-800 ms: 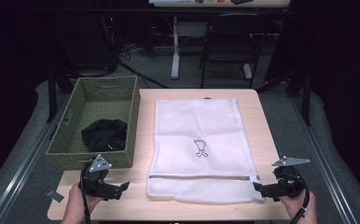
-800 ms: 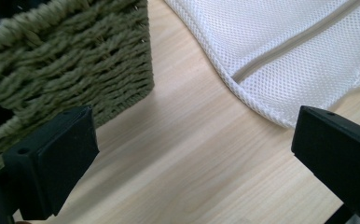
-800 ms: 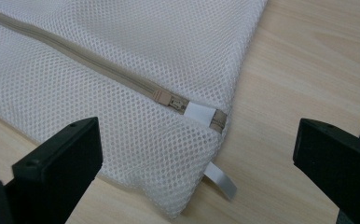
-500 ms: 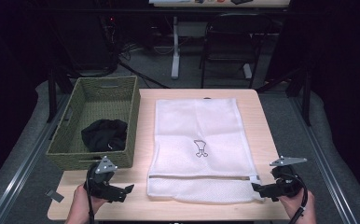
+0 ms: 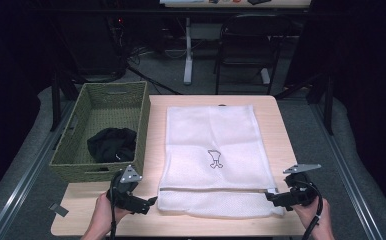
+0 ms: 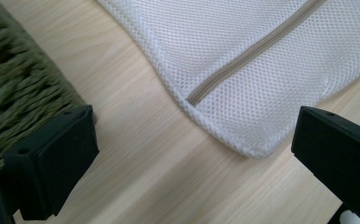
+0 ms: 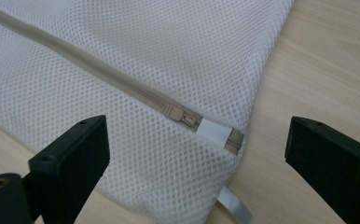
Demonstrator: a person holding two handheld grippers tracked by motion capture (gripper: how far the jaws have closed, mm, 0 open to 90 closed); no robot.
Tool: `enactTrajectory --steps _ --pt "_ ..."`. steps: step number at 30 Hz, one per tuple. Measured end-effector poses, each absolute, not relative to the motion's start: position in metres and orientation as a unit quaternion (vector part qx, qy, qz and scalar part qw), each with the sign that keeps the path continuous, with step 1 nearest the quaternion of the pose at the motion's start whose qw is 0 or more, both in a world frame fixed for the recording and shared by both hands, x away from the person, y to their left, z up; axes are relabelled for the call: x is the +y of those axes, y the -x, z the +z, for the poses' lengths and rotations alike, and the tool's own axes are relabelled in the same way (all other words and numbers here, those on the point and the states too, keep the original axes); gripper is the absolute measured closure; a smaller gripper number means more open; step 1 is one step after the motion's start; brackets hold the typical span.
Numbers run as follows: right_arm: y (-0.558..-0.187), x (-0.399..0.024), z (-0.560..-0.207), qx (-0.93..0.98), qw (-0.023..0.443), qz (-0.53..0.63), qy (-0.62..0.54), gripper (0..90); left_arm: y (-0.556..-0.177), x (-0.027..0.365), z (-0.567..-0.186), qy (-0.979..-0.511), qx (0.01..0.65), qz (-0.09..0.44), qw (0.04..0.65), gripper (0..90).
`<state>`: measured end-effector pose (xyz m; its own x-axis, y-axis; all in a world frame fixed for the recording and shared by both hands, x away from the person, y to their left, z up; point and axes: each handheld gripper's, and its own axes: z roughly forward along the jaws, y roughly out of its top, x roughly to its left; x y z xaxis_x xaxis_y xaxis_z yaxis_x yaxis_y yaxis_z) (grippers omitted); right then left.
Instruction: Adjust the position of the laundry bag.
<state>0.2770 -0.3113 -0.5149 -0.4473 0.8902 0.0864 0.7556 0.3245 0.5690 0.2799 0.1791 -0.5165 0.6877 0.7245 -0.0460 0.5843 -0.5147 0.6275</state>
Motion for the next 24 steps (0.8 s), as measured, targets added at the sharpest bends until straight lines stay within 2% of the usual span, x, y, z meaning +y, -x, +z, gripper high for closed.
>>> enactTrajectory --steps 14,21,22,24 --pt "-0.312 -0.298 -0.519 0.805 0.136 0.257 -0.517 12.7 -0.298 0.148 -0.535 -0.886 0.348 0.091 0.293 1.7" --pt "-0.323 -0.298 -0.526 0.806 0.126 0.245 -0.525 16.1 -0.305 0.137 -0.542 -0.890 0.347 0.094 0.281 4.3" --pt "-0.325 -0.300 -0.528 0.804 0.128 0.239 -0.529 19.9 -0.308 0.134 -0.545 -0.890 0.350 0.093 0.279 5.2" --pt "-0.327 -0.301 -0.529 0.804 0.131 0.240 -0.527 22.1 -0.308 0.134 -0.546 -0.891 0.349 0.094 0.276 6.5"
